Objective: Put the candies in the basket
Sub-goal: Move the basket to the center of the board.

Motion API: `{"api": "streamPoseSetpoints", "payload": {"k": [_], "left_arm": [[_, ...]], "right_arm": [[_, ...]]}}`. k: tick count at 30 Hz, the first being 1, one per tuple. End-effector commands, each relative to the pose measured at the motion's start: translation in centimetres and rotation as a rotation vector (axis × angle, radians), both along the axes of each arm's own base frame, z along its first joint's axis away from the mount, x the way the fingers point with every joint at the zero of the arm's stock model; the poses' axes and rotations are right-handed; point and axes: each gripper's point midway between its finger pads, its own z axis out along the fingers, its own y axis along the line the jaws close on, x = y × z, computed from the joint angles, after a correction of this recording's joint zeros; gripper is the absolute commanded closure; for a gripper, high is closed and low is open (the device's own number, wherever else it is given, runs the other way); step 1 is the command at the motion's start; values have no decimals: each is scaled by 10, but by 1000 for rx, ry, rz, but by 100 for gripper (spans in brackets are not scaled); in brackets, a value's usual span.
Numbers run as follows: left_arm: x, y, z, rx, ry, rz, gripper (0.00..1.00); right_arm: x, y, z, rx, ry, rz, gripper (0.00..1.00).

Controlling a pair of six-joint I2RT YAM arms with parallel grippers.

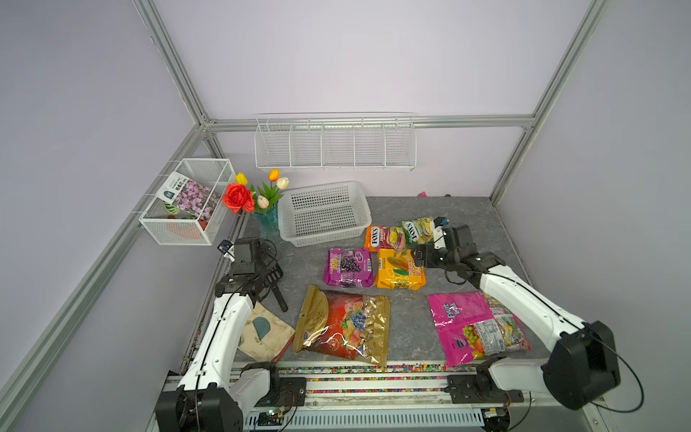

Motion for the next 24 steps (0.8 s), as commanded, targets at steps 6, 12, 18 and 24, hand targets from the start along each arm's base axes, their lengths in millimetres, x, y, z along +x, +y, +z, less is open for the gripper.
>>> {"api": "streamPoseSetpoints", "payload": {"k": [6, 12, 18, 24], "left_arm": [[-5, -19, -18, -60, 29, -53, 6], [-5, -27, -21, -78, 37, -86, 6], [-7, -36, -21, -105, 36, -129, 7], [-10, -40, -24, -113, 49, -148, 8]], "right_arm": [[48, 83, 11, 35, -65, 84, 9], [118, 119, 2, 47, -78, -13, 11], [181, 131, -14, -41, -116, -105, 13], [217, 148, -47, -56, -78, -158, 17]]}}
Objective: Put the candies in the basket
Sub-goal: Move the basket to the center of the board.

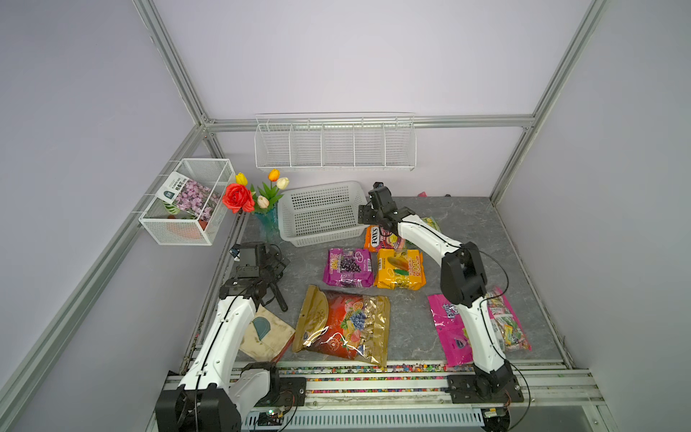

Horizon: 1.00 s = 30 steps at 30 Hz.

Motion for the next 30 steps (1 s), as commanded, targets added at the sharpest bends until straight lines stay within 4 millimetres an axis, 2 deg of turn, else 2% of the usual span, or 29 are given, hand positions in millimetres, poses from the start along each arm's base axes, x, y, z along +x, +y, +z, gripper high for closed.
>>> {"api": "streamPoseSetpoints", "payload": {"k": [1, 5, 7, 10, 16, 26, 28, 30], "left_arm": [[-6, -5, -4, -5, 13, -28, 8], [-6, -5, -4, -7, 8, -24, 10], [-6, -5, -4, -8, 5, -24, 10], [-7, -6, -4, -16, 4, -23, 10], [-8, -7, -3, -33, -23, -18, 10], [-2, -21, -12, -79, -6, -50, 12], [-1, -25, -13, -86, -9, -60, 12], [1, -31, -13, -95, -14, -81, 13]], "right_arm": [[6, -11, -22, -50, 58, -99, 19], [7, -23, -36, -119, 78, -156, 29], [3, -37, -35, -173, 83, -196, 35], [-8, -56, -27, -253, 95, -221, 38], [-44, -108, -24, -410, 151, -303, 39], [-100, -200, -29, -505, 237, -424, 39], [-111, -213, -31, -511, 264, -428, 39], [-120, -216, -32, -498, 277, -417, 37]]}}
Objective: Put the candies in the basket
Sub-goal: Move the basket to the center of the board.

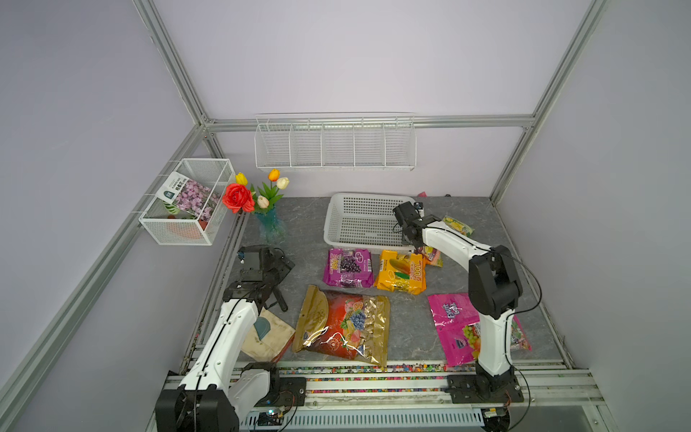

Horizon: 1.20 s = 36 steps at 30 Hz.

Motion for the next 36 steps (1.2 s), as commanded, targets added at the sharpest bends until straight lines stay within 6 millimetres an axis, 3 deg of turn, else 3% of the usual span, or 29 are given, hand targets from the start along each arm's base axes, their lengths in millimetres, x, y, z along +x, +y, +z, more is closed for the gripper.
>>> {"api": "streamPoseSetpoints", "payload": {"k": [1, 9, 14, 17, 22, 25, 27, 31, 36], "left_arm": [[5, -13, -2, -29, -17, -45, 13], [14, -89, 20, -36, -156, -342, 14], [18, -117, 21, 0, -148, -471, 15], [19, -137, 14, 20, -105, -553, 15], [12, -172, 5, 17, -72, -663, 16], [10, -190, 5, 7, -70, -726, 16], [10, -203, 7, -7, -67, -774, 17], [10, -229, 10, -23, -62, -861, 17], [11, -236, 6, -48, -49, -869, 17]], "right_arm": [[-24, -20, 2, -29, 41, -19, 36], [-47, -10, 30, 179, 50, 25, 22], [-80, -13, 50, 279, 67, 58, 19], [-116, -11, 44, 341, 116, 109, 19], [-186, 11, 15, 484, 254, 328, 24], [-206, 16, -5, 483, 263, 369, 27], [-211, 19, -16, 452, 268, 388, 27], [-199, 27, -30, 374, 219, 423, 30], [-176, 24, -43, 220, 71, 454, 31]]}}
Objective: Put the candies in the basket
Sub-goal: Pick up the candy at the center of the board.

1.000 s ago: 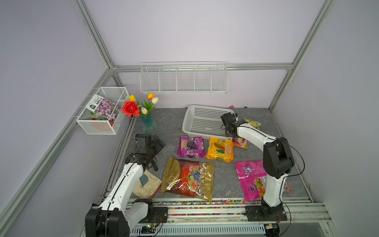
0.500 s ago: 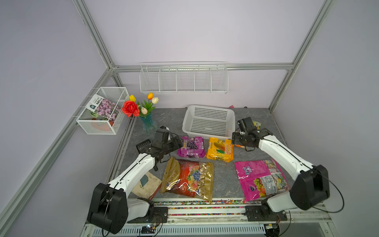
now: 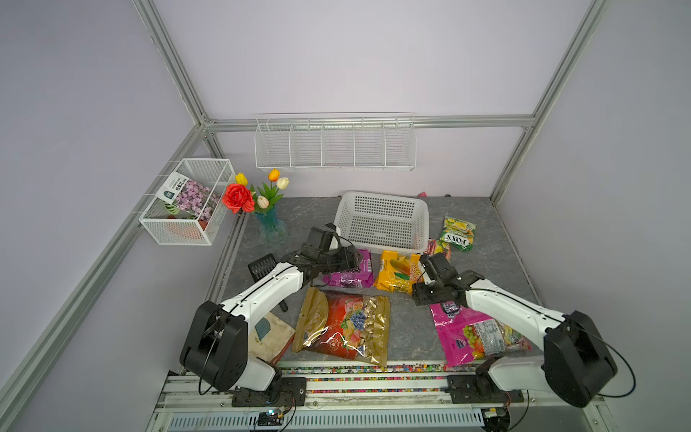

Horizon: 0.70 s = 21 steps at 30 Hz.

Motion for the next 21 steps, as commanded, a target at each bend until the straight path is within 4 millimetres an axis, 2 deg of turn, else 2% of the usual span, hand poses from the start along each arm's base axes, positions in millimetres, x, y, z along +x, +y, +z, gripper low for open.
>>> {"api": "streamPoseSetpoints", "payload": {"k": [1, 6, 10, 17, 21], "left_arm": [[0, -5, 5, -8, -6, -25, 17], [2, -1, 11, 0, -26, -7, 17], [1, 0, 10, 3, -24, -6, 17], [0, 0, 3, 2, -7, -3, 17], [-1, 0, 2, 2, -2, -2, 17]], "right_arm": [[27, -9, -4, -88, -186, -20, 32], [34, -25, -14, -145, -252, -87, 42], [38, -23, -13, -144, -292, -82, 47], [62, -8, 4, -87, -498, -48, 57], [73, -1, 7, -92, -559, -33, 53]]}}
